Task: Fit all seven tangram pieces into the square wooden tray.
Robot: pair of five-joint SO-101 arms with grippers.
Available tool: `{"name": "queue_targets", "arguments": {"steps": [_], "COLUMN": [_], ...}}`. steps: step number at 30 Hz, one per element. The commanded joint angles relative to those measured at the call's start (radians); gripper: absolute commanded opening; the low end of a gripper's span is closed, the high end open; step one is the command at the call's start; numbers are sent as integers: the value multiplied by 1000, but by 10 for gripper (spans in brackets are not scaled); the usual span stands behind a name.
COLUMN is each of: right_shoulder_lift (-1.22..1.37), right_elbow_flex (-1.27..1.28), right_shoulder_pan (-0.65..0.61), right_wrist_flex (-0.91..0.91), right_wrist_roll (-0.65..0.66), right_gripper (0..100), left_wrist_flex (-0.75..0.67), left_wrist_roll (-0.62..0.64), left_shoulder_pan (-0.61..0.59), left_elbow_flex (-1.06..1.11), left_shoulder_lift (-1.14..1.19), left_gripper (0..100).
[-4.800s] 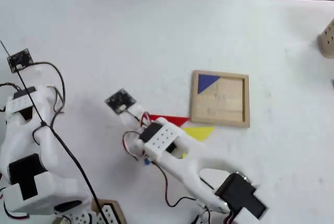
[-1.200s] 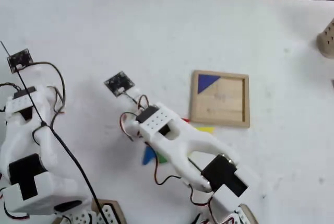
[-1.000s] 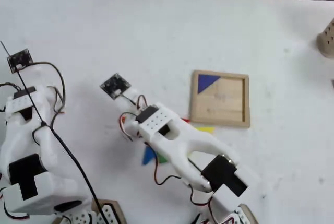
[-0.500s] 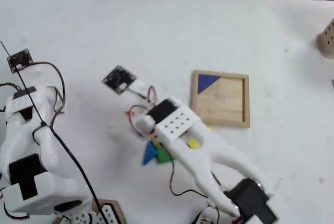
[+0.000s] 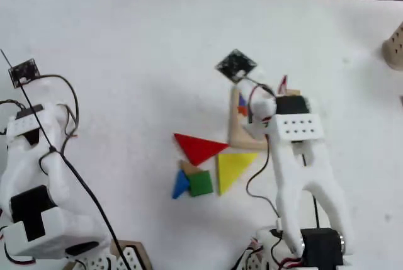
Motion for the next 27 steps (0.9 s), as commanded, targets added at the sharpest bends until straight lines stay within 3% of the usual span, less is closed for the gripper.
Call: {"name": "queue_targets", "arguments": {"steps": [1,8,13,18,27], "right_shoulder_lift": [-41,8,143,246,341], "right_elbow_flex": [-41,-48,-48,-48,-77], "right_shoulder_pan": [82,82,97,116,137], "right_wrist_flex": [-58,-76,-205,-343,-427], "right_wrist_roll": [172,377,523,566,606], "right_gripper": [23,20,20,24,31], "left_wrist_flex": [2,5,5,5,2], "left_wrist_roll": [2,2,2,2,2], "left_shoulder_pan": [-4,-5,-5,-5,-4], "left_elbow_flex": [-37,-37,-37,-37,-37], "left_shoulder_lift": [-2,-2,-2,-2,-2], "left_gripper": [24,24,24,24,24]}}
